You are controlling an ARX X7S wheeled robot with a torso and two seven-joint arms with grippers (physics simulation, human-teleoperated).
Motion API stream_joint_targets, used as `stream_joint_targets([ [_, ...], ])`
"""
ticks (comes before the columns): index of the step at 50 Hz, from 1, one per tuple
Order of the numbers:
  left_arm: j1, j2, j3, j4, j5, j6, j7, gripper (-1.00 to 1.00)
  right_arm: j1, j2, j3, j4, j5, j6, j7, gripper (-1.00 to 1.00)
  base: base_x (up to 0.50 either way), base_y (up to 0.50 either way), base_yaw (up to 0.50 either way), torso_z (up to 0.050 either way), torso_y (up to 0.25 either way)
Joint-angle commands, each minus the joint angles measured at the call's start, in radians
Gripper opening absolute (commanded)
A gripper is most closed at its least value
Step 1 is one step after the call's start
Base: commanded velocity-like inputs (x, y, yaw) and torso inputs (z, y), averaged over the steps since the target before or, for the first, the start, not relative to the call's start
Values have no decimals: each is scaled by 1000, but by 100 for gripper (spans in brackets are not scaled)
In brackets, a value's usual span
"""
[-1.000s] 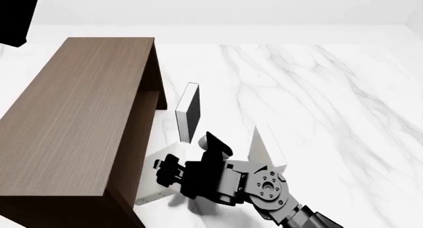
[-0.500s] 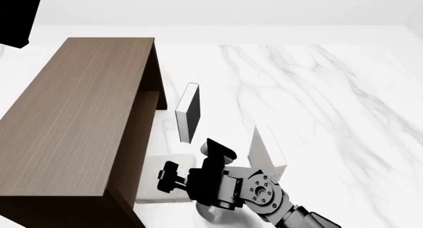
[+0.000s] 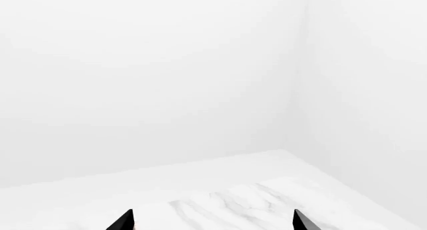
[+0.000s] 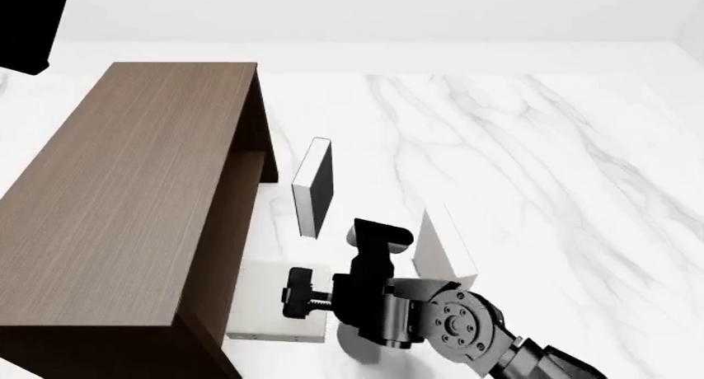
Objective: Pick up the book on the right and place it under the cabinet shelf.
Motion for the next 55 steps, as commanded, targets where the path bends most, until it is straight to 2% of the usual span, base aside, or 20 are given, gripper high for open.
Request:
stream_joint_targets([
  [1, -1, 4, 1, 1, 6, 2, 7, 100, -16, 70, -9, -153, -20, 9, 65, 100, 0, 0, 0, 0, 0],
  [11, -10, 1, 5, 8, -8, 9, -3, 100, -46, 106, -5, -278, 4, 15, 111, 100, 0, 0, 0, 0, 0],
  [19, -10, -2, 5, 13, -10, 13, -4, 100, -59, 119, -33, -312, -45, 13, 83, 100, 0, 0, 0, 0, 0],
  [35, -16, 1, 14, 12, -4, 11, -2, 100, -93, 186, -124, -469, -317, -62, 34, 100, 0, 0, 0, 0, 0],
  [55, -14, 15, 28, 0, 18, 8, 11, 100, -141, 189, -225, -407, -608, -187, -39, 100, 0, 0, 0, 0, 0],
])
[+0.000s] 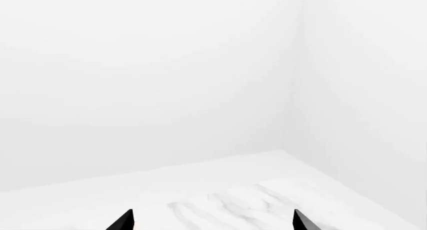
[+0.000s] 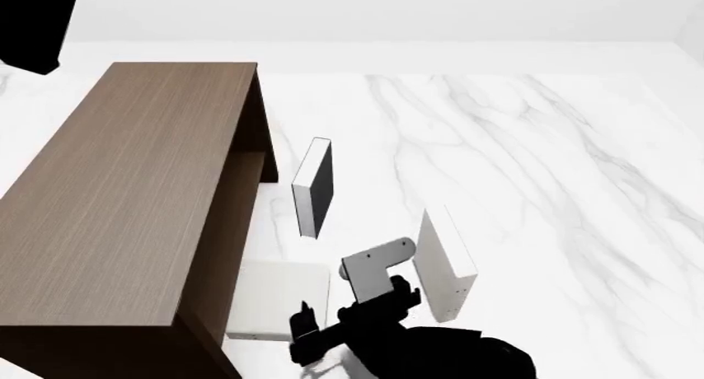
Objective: Pick up the book on the right and place it under the cabinet shelf.
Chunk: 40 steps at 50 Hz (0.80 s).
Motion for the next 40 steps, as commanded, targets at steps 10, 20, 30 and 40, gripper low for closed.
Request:
stream_joint_targets([
  [10, -10, 14, 20, -12, 13, -3, 5, 100, -1, -13, -104, 114, -301, -117, -69, 100, 0, 0, 0, 0, 0],
  [20, -25, 12, 27, -13, 3, -3, -2, 100, 35, -22, -124, 174, -374, -126, -73, 100, 0, 0, 0, 0, 0],
  [30, -26, 11, 26, -9, 4, 2, -2, 100, 68, -56, -138, 278, -436, -130, -64, 100, 0, 0, 0, 0, 0],
  [40, -29, 9, 29, -6, 3, 4, -5, 100, 72, -81, -153, 343, -471, -124, -49, 100, 0, 0, 0, 0, 0],
])
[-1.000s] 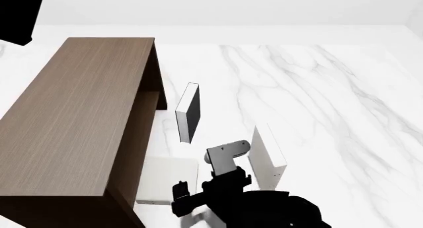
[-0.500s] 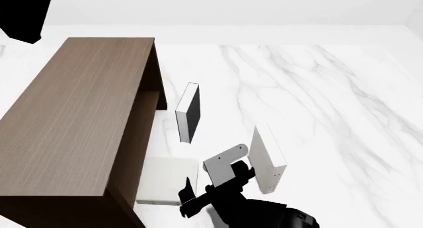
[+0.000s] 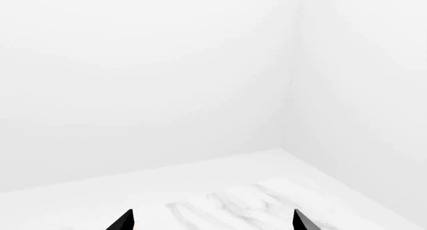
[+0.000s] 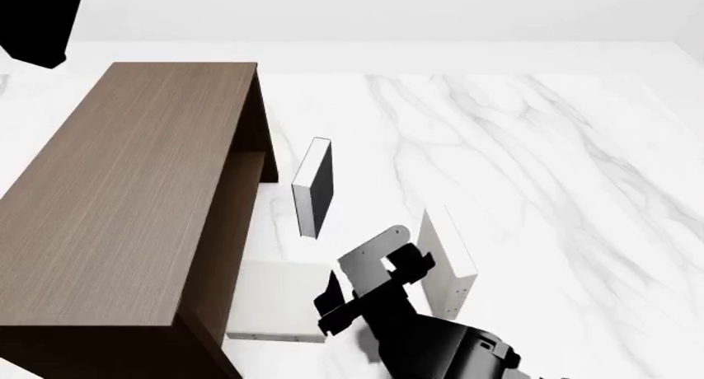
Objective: Pick up the book on the right and place it under the cabinet shelf.
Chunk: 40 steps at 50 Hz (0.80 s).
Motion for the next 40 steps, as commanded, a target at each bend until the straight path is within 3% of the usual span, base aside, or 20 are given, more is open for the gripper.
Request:
stream_joint_targets([
  [1, -2, -1, 2, 2, 2, 3, -1, 100, 13, -30, -23, 83, -52, 6, 8, 100, 0, 0, 0, 0, 0],
  [40, -11, 0, 16, 1, 5, 7, 0, 100, -5, -70, -73, 200, -94, 16, -32, 100, 0, 0, 0, 0, 0],
])
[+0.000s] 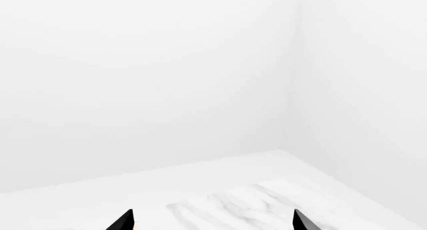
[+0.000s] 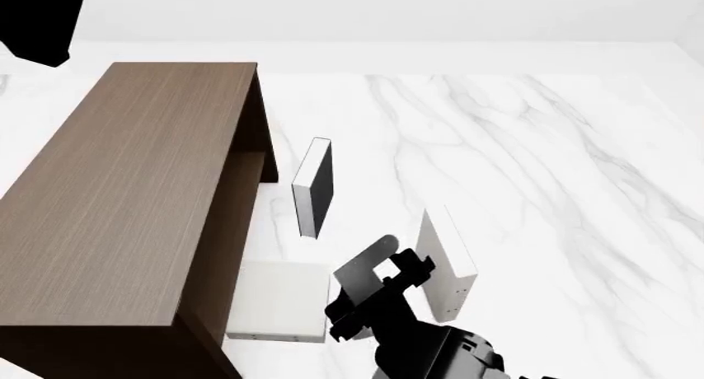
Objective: Pick up the book on the right and place it under the cabinet shelf.
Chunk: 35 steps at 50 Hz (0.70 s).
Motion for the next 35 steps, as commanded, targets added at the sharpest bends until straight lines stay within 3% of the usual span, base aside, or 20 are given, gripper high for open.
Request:
stream_joint_targets([
  [1, -6, 0, 5, -1, -1, 1, -1, 100, -12, 1, -18, 13, 7, 6, -23, 100, 0, 0, 0, 0, 0],
  [35, -17, -12, 12, 5, -14, 8, -11, 100, -10, -38, -34, -56, 33, 11, -91, 100, 0, 0, 0, 0, -1],
])
